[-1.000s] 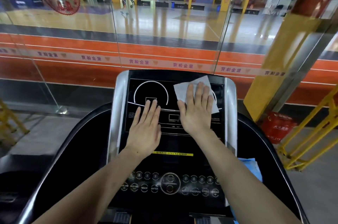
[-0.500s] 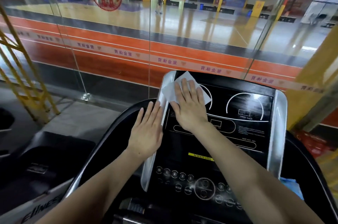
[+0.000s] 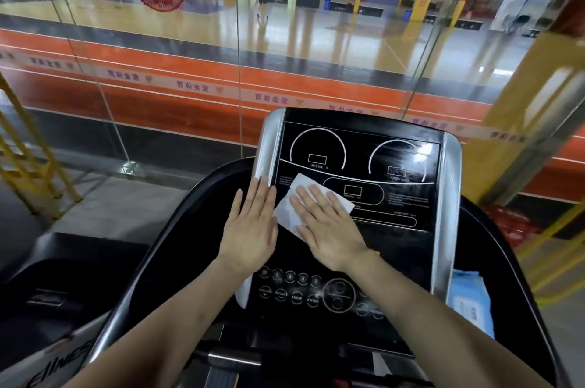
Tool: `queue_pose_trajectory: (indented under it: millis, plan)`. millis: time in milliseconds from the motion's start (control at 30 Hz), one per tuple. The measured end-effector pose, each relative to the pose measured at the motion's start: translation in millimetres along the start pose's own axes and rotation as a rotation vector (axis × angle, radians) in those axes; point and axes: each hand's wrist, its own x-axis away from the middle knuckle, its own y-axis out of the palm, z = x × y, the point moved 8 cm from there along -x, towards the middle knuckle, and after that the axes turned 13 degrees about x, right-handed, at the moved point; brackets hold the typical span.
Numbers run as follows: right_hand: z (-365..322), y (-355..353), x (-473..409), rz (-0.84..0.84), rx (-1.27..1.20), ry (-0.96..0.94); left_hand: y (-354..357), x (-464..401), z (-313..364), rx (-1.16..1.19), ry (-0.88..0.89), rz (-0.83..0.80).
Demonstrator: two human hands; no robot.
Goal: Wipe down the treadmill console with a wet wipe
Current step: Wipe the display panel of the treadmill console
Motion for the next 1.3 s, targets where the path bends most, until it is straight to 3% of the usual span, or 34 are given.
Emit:
queue_pose_trajectory:
  millis: [433, 733, 867, 1100, 1300]
  plan:
    - [125.7, 17.3, 120.0, -0.103, -0.060, 0.407, 42.7, -13.5, 103.8, -0.003, 0.076, -0.127]
    - [213.8, -19.9, 29.9, -0.091, -0.116, 0.491, 38.4, -19.3, 114.9, -0.004, 0.051, -0.122]
    - [204.7, -12.4, 41.4, -0.023, -0.067, 0.446, 43.6, -9.0, 115.7, -0.003, 0.049, -0.148]
    - [130.5, 19.9, 125.7, 0.069, -0.163, 0.425, 62.8, 18.2, 120.2, 0.003, 0.066, -0.190]
    - [107.6, 34.7, 152.4, 0.100, -0.071, 0.430, 67.2, 37.0, 124.2, 0.036, 0.093, -0.180]
